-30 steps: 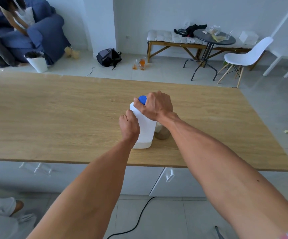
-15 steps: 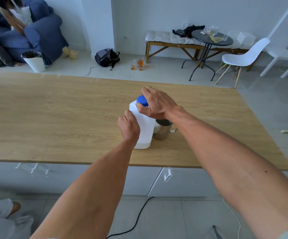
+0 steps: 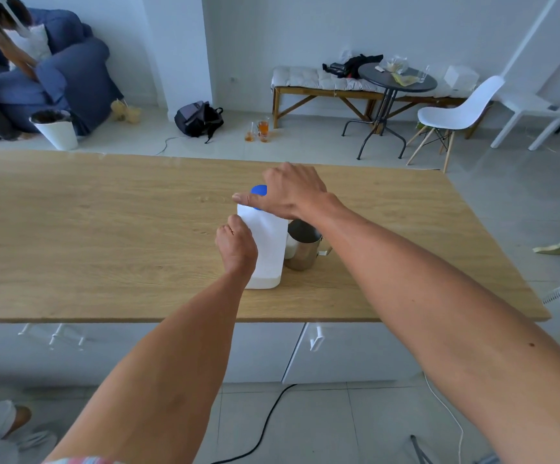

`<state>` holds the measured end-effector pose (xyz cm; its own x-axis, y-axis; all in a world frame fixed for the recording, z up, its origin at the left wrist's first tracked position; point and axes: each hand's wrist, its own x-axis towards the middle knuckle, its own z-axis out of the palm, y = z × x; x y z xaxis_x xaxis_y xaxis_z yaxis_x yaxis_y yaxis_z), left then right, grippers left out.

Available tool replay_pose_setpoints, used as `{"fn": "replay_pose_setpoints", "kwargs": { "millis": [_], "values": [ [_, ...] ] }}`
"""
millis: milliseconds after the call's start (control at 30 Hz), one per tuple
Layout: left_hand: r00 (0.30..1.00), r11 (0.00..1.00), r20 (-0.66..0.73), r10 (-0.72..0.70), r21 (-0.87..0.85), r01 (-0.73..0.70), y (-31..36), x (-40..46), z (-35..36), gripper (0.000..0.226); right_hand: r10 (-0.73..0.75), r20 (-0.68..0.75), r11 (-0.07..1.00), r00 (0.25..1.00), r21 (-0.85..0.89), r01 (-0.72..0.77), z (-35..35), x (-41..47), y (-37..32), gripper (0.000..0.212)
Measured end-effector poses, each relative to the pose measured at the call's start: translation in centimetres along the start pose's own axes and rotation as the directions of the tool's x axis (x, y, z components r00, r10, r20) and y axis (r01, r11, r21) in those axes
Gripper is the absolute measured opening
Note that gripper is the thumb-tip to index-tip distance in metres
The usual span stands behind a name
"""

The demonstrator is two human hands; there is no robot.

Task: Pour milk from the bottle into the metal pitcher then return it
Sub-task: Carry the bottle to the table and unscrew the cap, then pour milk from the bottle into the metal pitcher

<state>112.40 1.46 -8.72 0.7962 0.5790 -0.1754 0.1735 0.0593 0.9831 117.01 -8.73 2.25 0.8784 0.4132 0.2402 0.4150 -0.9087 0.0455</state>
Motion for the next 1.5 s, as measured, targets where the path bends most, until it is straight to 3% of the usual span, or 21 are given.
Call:
{"fn": "replay_pose_setpoints", "kwargs": {
  "millis": [167, 333, 400, 467, 567, 667, 767, 933, 1067, 1367, 1500],
  "values": [
    [0.998, 0.996, 0.028, -0.05, -0.078, 0.052, 0.6, -0.5, -0.2, 0.028, -0.105, 0.096, 0.989, 0.99, 0.11, 0.094, -0.5, 0.1, -0.5, 0.034],
    [0.998, 0.995, 0.022, -0.052, -0.079, 0.054, 0.5, -0.5, -0.3, 0.027, -0.127, 0.121, 0.951, 0.984, 0.296, 0.086, -1.6, -0.3, 0.3, 0.028],
    [0.999, 0.997, 0.012, -0.046, -0.063, 0.047, 0.4, -0.3, -0.3, 0.03, -0.035, 0.084, 0.881, 0.996, 0.473, -0.009, -1.5, -0.5, 1.1, 0.028],
    [0.998, 0.997, 0.018, -0.06, -0.047, 0.061, 0.3, -0.3, -0.4, 0.031, 0.121, 0.006, 0.743, 0.993, 0.663, -0.095, -1.1, -1.1, 2.0, 0.026],
    [0.999, 0.998, 0.024, -0.046, -0.034, 0.047, 0.5, -0.4, -0.5, 0.03, 0.425, -0.063, 0.525, 0.903, 0.83, -0.19, 0.7, -2.9, 3.5, 0.031],
    [0.999, 0.999, 0.032, -0.028, -0.028, 0.029, 0.4, -0.4, -0.5, 0.029, 0.585, 0.016, 0.375, 0.811, 0.881, -0.288, 3.6, -5.6, 5.0, 0.04],
    [0.999, 0.999, 0.034, -0.018, -0.041, 0.02, 0.2, -0.3, -0.3, 0.027, 0.635, 0.139, 0.289, 0.76, 0.869, -0.401, 7.1, -9.0, 5.9, 0.042],
    [0.999, 0.998, 0.025, -0.023, -0.058, 0.024, 0.0, 0.0, -0.1, 0.027, 0.702, 0.223, 0.25, 0.677, 0.812, -0.527, 12.6, -13.5, 5.6, 0.03],
    [1.0, 0.998, 0.026, -0.009, -0.068, 0.01, -0.3, 0.3, 0.1, 0.026, 0.697, 0.278, 0.241, 0.661, 0.777, -0.581, 15.7, -15.5, 5.0, 0.03],
    [0.999, 0.991, 0.0, -0.047, -0.122, 0.046, -0.6, 0.7, 0.3, 0.024, 0.697, 0.316, 0.415, 0.643, 0.554, -0.722, 19.3, -16.3, 4.3, 0.047],
    [0.999, 0.992, -0.004, -0.042, -0.117, 0.041, -0.7, 0.9, 0.3, 0.025, 0.705, 0.321, 0.418, 0.633, 0.533, -0.736, 19.2, -16.3, 4.2, 0.057]
  ]
}}
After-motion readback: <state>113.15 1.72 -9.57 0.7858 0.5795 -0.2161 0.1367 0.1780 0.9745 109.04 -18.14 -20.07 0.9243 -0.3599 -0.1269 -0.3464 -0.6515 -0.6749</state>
